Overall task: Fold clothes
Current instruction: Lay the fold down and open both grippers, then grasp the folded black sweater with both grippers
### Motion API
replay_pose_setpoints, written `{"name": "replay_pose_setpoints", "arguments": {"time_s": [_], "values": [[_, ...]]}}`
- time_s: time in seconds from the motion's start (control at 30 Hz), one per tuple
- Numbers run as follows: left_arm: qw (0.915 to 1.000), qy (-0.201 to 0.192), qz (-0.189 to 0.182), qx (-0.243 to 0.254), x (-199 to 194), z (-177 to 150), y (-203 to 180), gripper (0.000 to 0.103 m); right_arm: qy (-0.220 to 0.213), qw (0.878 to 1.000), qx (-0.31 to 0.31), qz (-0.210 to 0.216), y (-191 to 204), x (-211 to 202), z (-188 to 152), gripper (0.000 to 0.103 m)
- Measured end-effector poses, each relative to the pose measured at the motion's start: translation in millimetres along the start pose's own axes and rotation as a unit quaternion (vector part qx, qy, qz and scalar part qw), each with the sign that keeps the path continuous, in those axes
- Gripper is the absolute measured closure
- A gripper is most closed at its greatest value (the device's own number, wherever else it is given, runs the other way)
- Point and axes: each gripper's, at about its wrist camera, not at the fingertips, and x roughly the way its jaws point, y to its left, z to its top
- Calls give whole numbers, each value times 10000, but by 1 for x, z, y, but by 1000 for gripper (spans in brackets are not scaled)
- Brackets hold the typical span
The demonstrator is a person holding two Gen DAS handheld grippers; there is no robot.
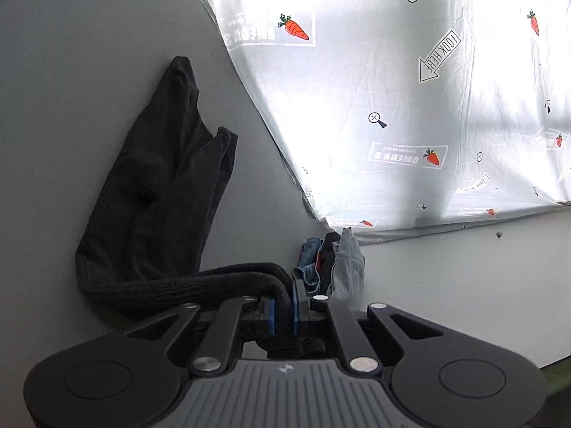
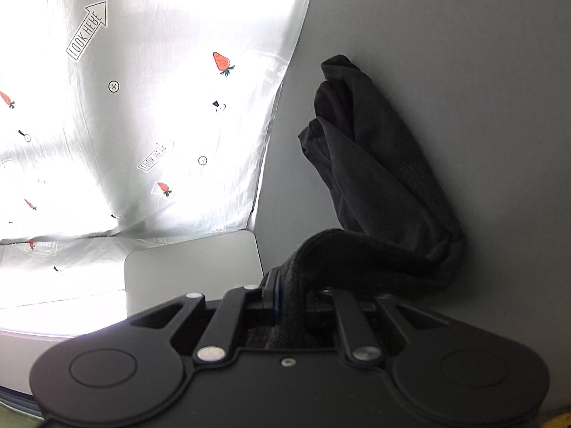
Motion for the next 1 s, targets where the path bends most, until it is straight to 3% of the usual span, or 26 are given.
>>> {"name": "replay_pose_setpoints", "arguments": {"time_s": [0.23,0.37,0.5,0.57,0.6,0.67,0.77,0.87,1.0], "values": [[9992,13,306,267,48,69,-2,94,30,9991,334,-255,4,57,82,92],[9988,-50,477,-25,72,112,17,94,185,9964,704,-438,-5,100,128,89],[9975,-95,698,-110,96,150,33,93,170,9944,781,-694,-5,144,171,59],[9960,-114,881,30,105,166,35,86,146,9939,688,-848,-1,158,188,52],[9955,-123,930,107,108,172,35,83,99,9941,633,-874,1,158,190,51],[9950,-192,953,229,110,184,34,64,-161,9945,551,-871,5,159,200,48],[9935,-488,951,381,105,197,29,54,-545,9949,399,-743,13,148,210,45],[9902,-762,1085,439,97,205,27,50,-886,9932,20,-758,22,132,207,44],[9780,-703,1836,698,95,195,32,50,-779,9805,-1118,-1419,35,122,168,44]]}}
